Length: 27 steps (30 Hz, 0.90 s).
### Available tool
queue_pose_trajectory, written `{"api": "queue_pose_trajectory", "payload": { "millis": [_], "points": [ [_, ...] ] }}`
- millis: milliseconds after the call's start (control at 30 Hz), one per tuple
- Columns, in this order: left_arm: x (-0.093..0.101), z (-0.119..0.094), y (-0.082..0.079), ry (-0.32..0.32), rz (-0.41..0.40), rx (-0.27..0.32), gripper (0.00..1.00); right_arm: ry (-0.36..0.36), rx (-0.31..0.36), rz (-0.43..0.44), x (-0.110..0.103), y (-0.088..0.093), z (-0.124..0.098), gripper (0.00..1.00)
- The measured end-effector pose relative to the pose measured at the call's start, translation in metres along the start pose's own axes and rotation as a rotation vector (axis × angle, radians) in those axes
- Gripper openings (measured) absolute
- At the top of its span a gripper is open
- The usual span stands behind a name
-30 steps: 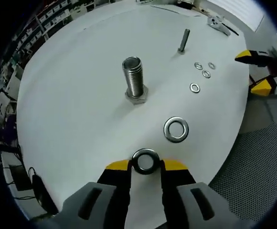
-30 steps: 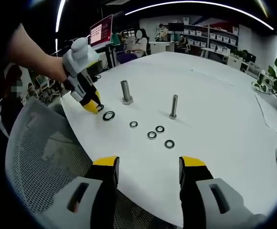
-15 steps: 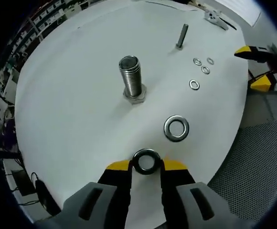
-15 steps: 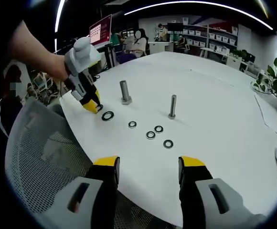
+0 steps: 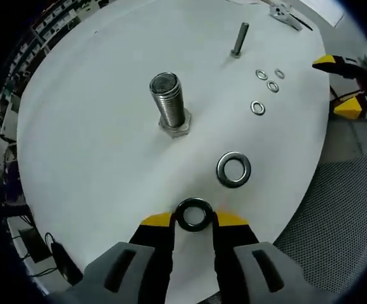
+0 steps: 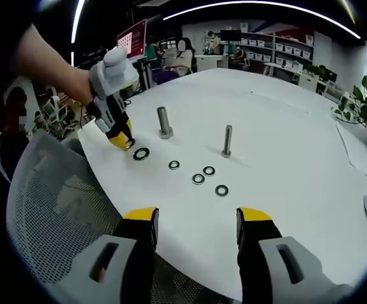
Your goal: Place the washer onto the threaded stud by aligning its center hole with the stud, sliding it down to the base, and recovering from edge contact or off-axis alignment until the washer reaches the visible bottom stop.
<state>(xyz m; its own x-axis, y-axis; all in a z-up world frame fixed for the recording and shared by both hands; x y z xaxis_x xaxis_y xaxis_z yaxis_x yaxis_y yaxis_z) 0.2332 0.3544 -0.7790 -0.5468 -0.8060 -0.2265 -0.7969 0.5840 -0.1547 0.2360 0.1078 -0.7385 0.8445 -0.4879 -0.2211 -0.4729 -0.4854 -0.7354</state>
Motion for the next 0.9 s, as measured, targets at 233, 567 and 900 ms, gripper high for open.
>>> {"api": "queue_pose_trajectory", "payload": {
  "millis": [233, 567, 900],
  "points": [
    [0.0002, -0.0004, 0.0005, 0.0, -0.012, -0.001, 0.2, 0.004, 0.003, 0.007, 0.0005, 0.0001, -0.0005, 0.52],
    [0.0015, -0.001, 0.001, 0.0, 0.03, 0.016, 0.19, 0.004, 0.018, 0.015, 0.0014, -0.0017, -0.0012, 0.52],
    [0.0011, -0.0015, 0.0017, 0.005, 0.035, 0.031, 0.19, 0.007, 0.025, 0.021, 0.0022, -0.0026, -0.0014, 0.52]
  ]
}}
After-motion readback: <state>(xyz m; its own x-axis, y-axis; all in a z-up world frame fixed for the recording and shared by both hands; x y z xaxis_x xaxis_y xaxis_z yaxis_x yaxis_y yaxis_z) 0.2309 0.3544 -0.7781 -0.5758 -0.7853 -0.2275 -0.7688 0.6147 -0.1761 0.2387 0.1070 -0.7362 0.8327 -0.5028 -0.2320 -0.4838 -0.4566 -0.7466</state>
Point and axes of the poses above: the point that each gripper's makers call its tool centre point, and the gripper's own axes: z roughly forward along the fingers, x roughly to its right, y roughly out of its underside, the point moved 2 cm from there along -z, roughly backward along the fingers, and after that the axes turned 14 degrees about -y, right-handed, at the moved point
